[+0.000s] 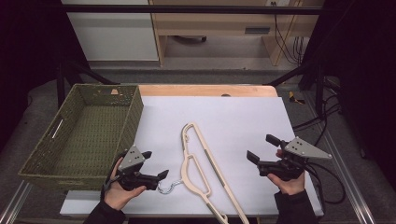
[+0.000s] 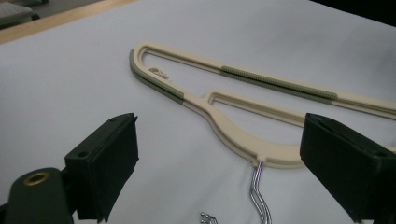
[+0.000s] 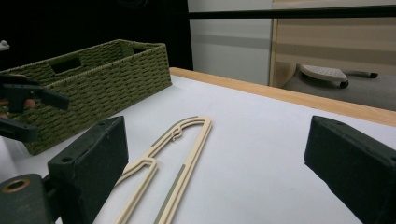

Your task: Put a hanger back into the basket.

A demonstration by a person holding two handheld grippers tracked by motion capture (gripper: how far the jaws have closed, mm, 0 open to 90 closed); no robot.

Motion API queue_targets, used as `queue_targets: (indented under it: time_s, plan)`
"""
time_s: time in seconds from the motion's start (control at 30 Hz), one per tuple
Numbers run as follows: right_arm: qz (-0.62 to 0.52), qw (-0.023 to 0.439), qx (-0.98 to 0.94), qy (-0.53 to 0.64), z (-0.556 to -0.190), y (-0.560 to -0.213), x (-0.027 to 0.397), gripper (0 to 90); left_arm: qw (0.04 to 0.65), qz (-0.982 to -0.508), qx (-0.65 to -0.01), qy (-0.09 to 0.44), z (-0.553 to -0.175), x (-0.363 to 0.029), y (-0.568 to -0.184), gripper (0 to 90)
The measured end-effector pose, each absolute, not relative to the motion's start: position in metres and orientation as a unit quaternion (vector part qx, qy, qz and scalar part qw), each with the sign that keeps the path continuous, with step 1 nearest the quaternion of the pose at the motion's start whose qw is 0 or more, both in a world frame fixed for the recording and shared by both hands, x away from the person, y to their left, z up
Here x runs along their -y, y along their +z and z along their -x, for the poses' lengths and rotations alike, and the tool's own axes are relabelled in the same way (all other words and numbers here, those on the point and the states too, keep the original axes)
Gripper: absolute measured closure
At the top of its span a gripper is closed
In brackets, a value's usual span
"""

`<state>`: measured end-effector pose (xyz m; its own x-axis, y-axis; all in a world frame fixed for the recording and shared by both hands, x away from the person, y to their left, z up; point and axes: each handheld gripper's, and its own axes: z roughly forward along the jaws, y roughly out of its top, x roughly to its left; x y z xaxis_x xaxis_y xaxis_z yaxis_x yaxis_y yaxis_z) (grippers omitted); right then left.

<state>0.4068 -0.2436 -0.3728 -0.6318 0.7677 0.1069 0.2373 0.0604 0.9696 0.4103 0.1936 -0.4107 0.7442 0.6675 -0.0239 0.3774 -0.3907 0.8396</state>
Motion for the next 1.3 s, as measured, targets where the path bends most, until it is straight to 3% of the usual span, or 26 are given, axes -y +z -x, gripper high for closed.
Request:
queue_targets:
  time_s: [0.53,0.9,1.3]
  plan:
    - [-0.357,0.227,-0.697,0.578,-0.408,-0.375,0.241,7.1,0.412,-0.849,-0.311,0.112,-0.418,-0.172,-0.442,22.0]
    - [-0.357,0.223,-0.703,0.574,-0.409,-0.377,0.237,7.1,0.375,-0.877,-0.295,0.064,-0.423,-0.157,-0.46,50.8]
    - [-0.357,0.219,-0.706,0.571,-0.41,-0.379,0.233,7.2,0.359,-0.884,-0.297,0.038,-0.429,-0.153,-0.468,74.1]
